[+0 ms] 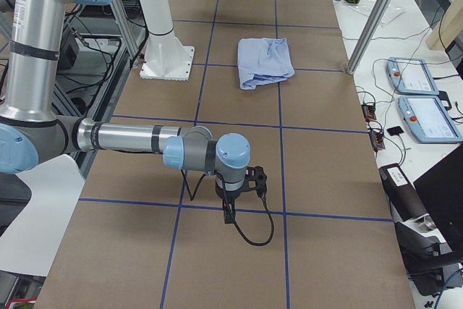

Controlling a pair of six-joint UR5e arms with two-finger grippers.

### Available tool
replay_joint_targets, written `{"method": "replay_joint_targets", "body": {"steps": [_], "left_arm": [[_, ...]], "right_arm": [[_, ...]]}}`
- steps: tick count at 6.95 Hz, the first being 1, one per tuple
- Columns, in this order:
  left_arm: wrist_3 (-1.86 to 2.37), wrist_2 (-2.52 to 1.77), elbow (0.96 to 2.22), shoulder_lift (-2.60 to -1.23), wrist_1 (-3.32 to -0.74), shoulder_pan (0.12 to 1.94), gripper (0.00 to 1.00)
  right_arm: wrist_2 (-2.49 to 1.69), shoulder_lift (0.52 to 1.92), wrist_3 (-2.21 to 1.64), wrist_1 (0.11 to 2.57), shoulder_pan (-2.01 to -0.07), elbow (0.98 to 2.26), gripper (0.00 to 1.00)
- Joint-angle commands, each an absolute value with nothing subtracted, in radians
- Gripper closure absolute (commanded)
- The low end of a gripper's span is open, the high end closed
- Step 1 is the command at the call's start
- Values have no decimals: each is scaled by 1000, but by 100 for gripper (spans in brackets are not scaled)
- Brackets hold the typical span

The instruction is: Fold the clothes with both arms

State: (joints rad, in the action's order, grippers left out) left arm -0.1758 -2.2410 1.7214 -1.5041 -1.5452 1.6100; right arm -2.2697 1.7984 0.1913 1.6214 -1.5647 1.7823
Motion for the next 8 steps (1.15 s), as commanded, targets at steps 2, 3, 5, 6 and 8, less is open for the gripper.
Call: {"method": "replay_joint_targets", "body": {"steps": [2, 3, 5, 6, 8], "left_arm": [[-179, -2541, 1712, -1448, -1534, 1611, 0], [-181, -2467, 1707, -1448, -1595, 1611, 0], [-181, -2384, 1709, -1456, -1629, 1609, 0], [-183, -2353, 1710, -1459, -1629, 1609, 0], [-176, -2355, 1701, -1460, -1626, 1608, 0]], "right_arm": [[-2270, 1801, 192, 1621, -1565, 1781, 0], [-2269, 1802, 192, 1621, -1565, 1781, 0], [-2269, 1802, 192, 1621, -1565, 1781, 0], [-2270, 1802, 192, 1621, -1565, 1781, 0], [-2269, 1802, 192, 1621, -1565, 1781, 0]]}}
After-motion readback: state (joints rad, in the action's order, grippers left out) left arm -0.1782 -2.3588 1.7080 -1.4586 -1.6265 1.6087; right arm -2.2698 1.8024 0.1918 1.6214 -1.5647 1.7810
